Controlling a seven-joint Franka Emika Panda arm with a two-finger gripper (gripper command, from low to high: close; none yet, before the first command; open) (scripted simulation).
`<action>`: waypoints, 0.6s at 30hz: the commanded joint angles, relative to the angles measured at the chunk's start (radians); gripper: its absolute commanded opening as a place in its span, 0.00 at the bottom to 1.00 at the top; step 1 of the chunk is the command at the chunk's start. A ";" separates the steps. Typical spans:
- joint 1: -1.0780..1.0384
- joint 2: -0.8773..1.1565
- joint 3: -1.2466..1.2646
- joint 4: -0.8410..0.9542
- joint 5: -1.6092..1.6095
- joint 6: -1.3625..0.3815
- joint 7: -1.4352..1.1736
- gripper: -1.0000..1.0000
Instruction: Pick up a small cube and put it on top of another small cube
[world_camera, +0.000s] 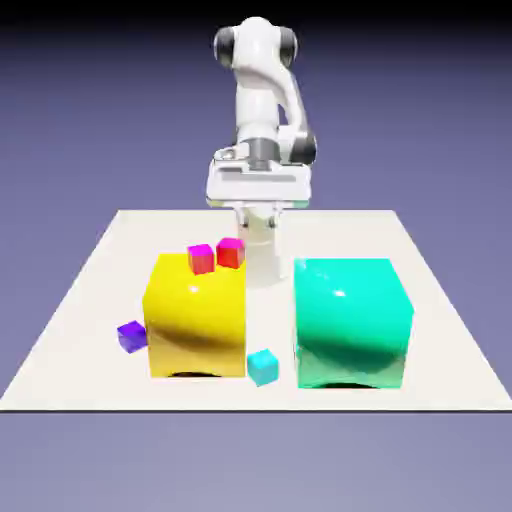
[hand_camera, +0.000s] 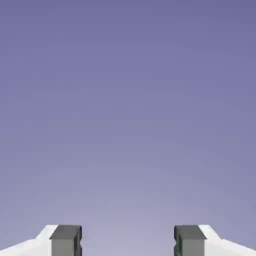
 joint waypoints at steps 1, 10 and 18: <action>0.009 -0.020 -0.036 0.011 -0.007 -0.017 -0.032 0.50; 0.094 -0.202 -0.362 0.114 -0.067 -0.169 -0.319 0.50; 0.169 -0.363 -0.652 0.206 -0.120 -0.303 -0.574 0.50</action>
